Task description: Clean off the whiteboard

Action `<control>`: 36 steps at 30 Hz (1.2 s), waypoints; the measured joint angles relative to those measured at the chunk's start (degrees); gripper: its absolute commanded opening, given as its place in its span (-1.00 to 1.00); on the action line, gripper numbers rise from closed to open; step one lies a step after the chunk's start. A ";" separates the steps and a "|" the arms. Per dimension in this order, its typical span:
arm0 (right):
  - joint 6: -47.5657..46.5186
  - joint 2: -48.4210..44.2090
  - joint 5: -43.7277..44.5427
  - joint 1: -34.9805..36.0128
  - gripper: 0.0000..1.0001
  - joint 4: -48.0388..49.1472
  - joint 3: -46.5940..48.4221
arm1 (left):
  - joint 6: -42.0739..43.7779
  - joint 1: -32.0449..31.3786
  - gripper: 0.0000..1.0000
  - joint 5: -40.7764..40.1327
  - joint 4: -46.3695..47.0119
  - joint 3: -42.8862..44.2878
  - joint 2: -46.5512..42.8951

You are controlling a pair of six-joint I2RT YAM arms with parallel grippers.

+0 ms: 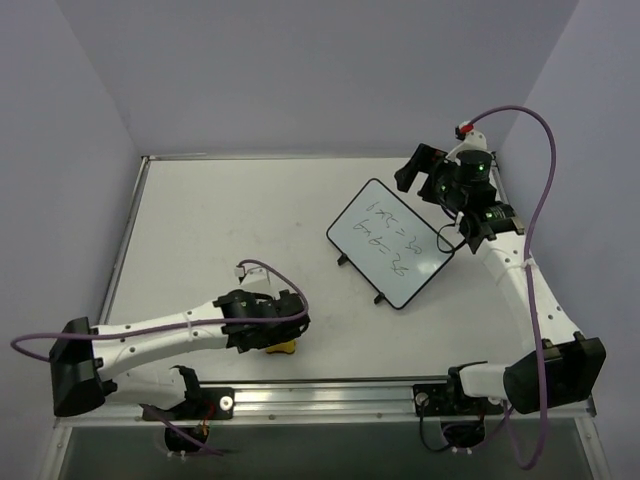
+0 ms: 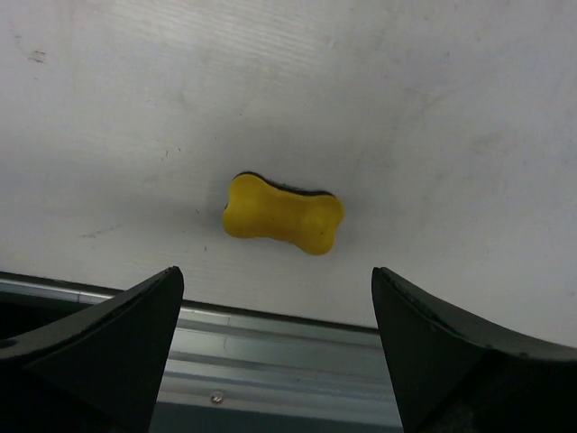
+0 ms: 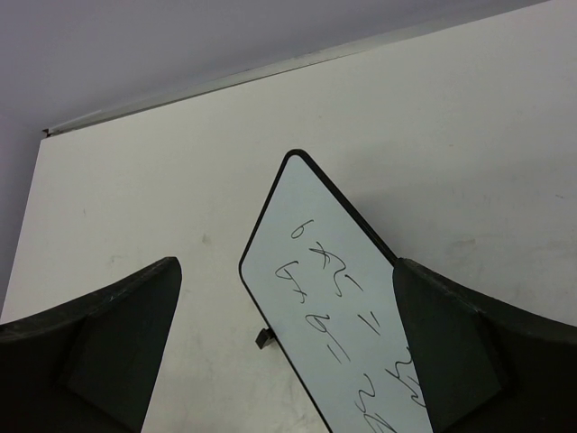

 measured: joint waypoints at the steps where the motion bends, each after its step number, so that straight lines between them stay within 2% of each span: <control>1: 0.00 0.00 0.09 0.07 1.00 -0.02 0.00 | -3.15 -0.79 0.88 -0.92 -1.92 1.55 2.34; 4: -0.17 0.00 0.22 0.57 1.00 -0.17 0.00 | -9.07 -2.19 0.88 -3.48 -4.22 3.93 6.91; 7: -0.33 -0.07 0.70 0.72 1.00 -0.35 -0.13 | -11.87 -2.73 0.88 -4.20 -3.54 3.21 7.17; 13: -0.37 -0.72 1.20 1.01 1.00 -1.20 -0.66 | -14.53 -2.82 0.98 -4.33 -1.09 -3.15 6.10; 20: 0.04 -0.74 1.22 1.16 1.00 -1.14 -0.72 | -15.85 -2.45 0.98 -4.22 2.67 -4.44 6.10; 23: 0.17 -0.74 1.20 1.40 1.00 -1.14 -1.16 | -17.16 -1.73 0.98 -3.32 6.64 -6.82 6.01; 28: 0.22 -0.76 1.20 1.46 1.00 -1.18 -1.42 | -27.82 0.00 0.98 1.07 10.05 -9.88 6.99; 36: 0.22 -0.79 1.25 1.46 1.00 -1.18 -1.42 | -31.87 0.33 0.98 3.08 13.75 -9.88 7.91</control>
